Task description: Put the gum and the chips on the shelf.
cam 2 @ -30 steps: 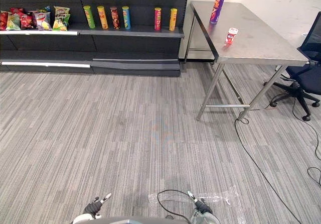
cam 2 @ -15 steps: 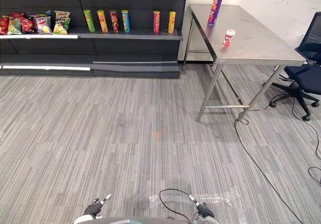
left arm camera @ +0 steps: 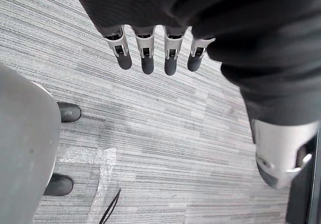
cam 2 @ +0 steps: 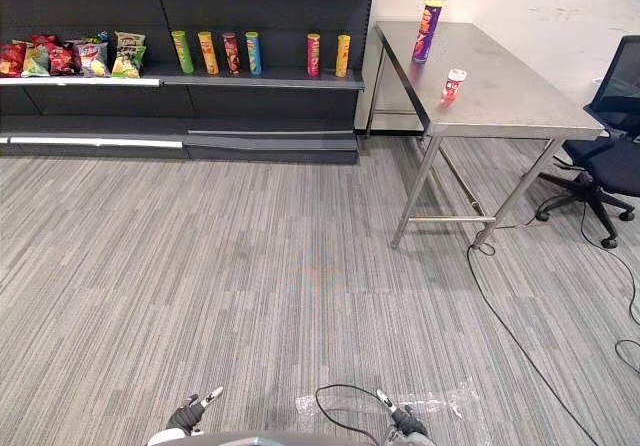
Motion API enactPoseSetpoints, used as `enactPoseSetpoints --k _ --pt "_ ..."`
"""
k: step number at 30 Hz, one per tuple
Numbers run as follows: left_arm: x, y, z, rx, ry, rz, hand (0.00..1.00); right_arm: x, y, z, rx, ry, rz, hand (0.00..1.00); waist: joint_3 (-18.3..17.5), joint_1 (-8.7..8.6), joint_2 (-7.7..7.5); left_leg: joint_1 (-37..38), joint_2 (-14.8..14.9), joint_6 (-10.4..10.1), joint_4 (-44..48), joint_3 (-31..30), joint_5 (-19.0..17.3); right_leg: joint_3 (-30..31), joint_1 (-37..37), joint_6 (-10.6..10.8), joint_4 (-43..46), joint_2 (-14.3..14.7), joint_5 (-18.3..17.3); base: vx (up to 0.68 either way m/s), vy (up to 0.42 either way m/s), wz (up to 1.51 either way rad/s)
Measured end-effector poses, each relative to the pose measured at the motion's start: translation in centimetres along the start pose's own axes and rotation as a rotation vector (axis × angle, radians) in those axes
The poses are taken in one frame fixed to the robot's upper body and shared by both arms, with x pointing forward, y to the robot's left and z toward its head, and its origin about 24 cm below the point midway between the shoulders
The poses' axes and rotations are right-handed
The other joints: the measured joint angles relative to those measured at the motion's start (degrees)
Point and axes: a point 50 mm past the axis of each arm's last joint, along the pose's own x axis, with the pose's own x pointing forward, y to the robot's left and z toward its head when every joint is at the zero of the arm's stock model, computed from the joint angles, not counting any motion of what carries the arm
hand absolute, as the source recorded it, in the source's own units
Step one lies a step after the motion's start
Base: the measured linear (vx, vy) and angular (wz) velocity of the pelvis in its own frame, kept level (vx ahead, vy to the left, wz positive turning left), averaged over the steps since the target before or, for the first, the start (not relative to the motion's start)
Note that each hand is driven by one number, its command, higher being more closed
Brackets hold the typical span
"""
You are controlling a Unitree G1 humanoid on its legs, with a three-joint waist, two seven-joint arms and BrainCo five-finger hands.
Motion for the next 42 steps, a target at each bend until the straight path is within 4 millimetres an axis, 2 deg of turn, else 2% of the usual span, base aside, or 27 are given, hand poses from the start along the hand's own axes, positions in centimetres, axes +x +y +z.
enactPoseSetpoints --k 13,15,22,25,27,29,30,31,32,33,34,35,37,39,40,42 --pt "0.1 0.0 0.2 -0.003 -0.003 0.001 0.0 0.0 0.1 0.0 0.002 0.001 0.005 0.0 0.7 -0.11 -0.57 0.02 -0.1 -0.12 0.88 -0.2 0.07 -0.73 -0.24 -0.41 2.23 -0.33 -0.54 -0.04 -0.011 0.0" --pt "0.1 0.0 0.2 -0.004 -0.004 0.001 0.0 -0.1 -0.2 -0.4 0.004 0.008 -0.004 0.0 1.02 -0.08 -1.11 0.01 -0.1 -0.31 0.71 -0.47 0.1 -1.15 -0.29 -0.26 2.17 -0.35 -0.82 -0.04 -0.021 0.07" --pt "0.1 0.3 0.2 -0.039 -0.004 0.012 0.0 -0.1 -0.3 -0.2 0.008 0.005 -0.01 0.0 1.39 0.08 -0.94 -0.19 -0.05 -0.42 0.89 0.46 -0.59 -0.08 -0.73 -0.15 2.27 -0.28 -1.27 0.02 0.004 -0.06" --pt "0.1 0.3 0.3 -0.041 -0.007 0.011 0.0 0.0 -0.3 0.0 0.02 -0.001 -0.009 0.0 1.59 0.14 -0.63 -2.05 -0.06 0.36 5.0 2.01 -3.55 1.43 -4.06 0.31 8.69 -0.89 -4.31 0.06 0.04 -0.27" --pt "0.1 0.4 0.3 -0.04 -0.008 0.011 0.0 -0.1 -0.6 0.0 0.055 -0.004 -0.023 0.0 1.95 0.11 -0.81 -1.95 -0.75 0.77 6.8 2.58 -5.6 1.95 -5.99 1.45 14.47 -2.06 -7.64 0.08 0.069 -0.1" --pt "0.1 0.2 0.4 -0.039 -0.011 0.006 0.0 -0.1 -1.0 0.4 0.084 -0.024 -0.03 0.0 3.0 -0.06 0.0 -0.64 -1.69 2.17 7.68 2.01 -7.04 1.28 -11.14 3.65 28.81 -4.26 -10.06 0.09 0.1 0.07" --pt "0.1 0.2 0.5 -0.038 -0.013 0.005 0.0 -0.1 -1.1 0.6 0.099 -0.033 -0.032 0.0 3.53 -0.17 -0.32 -0.31 -1.97 2.27 8.12 1.86 -7.55 1.34 -13.45 3.64 34.33 -4.82 -9.96 0.11 0.132 0.17" --pt "0.2 0.7 0.9 -0.039 -0.022 0.013 0.0 -0.1 -1.1 0.8 0.123 -0.044 -0.029 0.0 4.61 -0.2 -0.38 0.0 -2.71 3.23 11.42 1.43 -9.51 1.88 -18.92 1.95 47.3 -6.6 -7.59 0.11 0.101 0.18" --pt "0.3 0.8 1.0 -0.05 -0.024 0.017 0.0 -0.1 -1.2 0.9 0.126 -0.051 -0.031 0.0 5.4 -0.2 -1.16 0.11 -2.38 3.55 13.9 1.28 -11.22 2.1 -21.35 0.73 52.79 -6.88 -4.5 0.13 0.085 0.17" --pt "0.3 0.8 1.0 -0.058 -0.024 0.022 0.0 -0.1 -1.2 1.0 0.128 -0.057 -0.031 0.0 5.18 -0.2 -0.29 0.39 -1.94 3.74 15.11 1.21 -12.09 2.06 -22.37 0.69 55.85 -6.92 -3.03 0.2 0.046 0.03" --pt "0.3 1.1 1.1 -0.074 -0.026 0.031 0.0 -0.2 -1.4 0.9 0.135 -0.057 -0.035 0.0 5.53 -0.16 -0.61 2.22 -1.46 3.68 15.74 1.18 -13.39 1.42 -25.47 -0.61 62.37 -7.7 -4.62 0.23 0.037 -0.04" --pt "0.3 1.2 1.1 -0.082 -0.025 0.036 0.0 -0.2 -1.4 0.9 0.14 -0.058 -0.036 0.0 5.63 -0.2 -0.62 2.84 -1.29 3.48 15.43 1.15 -13.66 1.23 -26.51 -0.75 63.28 -7.74 -5.28 0.26 0.025 -0.06" --pt "0.3 1.1 1.2 -0.107 -0.024 0.04 0.0 -0.2 -1.6 0.9 0.183 -0.062 -0.045 0.0 6.29 -0.31 -0.04 4.86 -0.25 3.05 14.26 1.13 -14.3 0.18 -28.32 -0.4 61.64 -7.01 -7.97 0.32 -0.04 -0.03" --pt "0.3 0.8 1.2 -0.118 -0.021 0.037 0.0 -0.3 -1.9 0.8 0.194 -0.063 -0.057 0.0 7.24 -0.49 0.94 7.65 1.33 2.77 12.02 1.16 -14.47 -1.1 -28.45 -0.68 53.39 -4.92 -8.86 0.37 -0.095 -0.02" --pt "0.3 0.6 1.1 -0.124 -0.02 0.032 0.0 -0.4 -2.1 0.7 0.197 -0.064 -0.061 0.0 7.3 -0.55 1.29 8.29 2.05 2.55 11.09 1.18 -14.59 -1.84 -28.37 -0.35 45.92 -3.88 -8.63 0.3 -0.125 0.12" --pt "0.3 -0.3 1.1 -0.149 -0.02 0.017 0.0 -0.6 -2.3 0.2 0.213 -0.06 -0.07 0.0 7.31 -0.58 1.22 9.69 2.6 1.68 9.1 0.96 -15.09 -3.25 -28.02 0.89 26.33 -3.35 -5.79 0.43 -0.198 0.18"
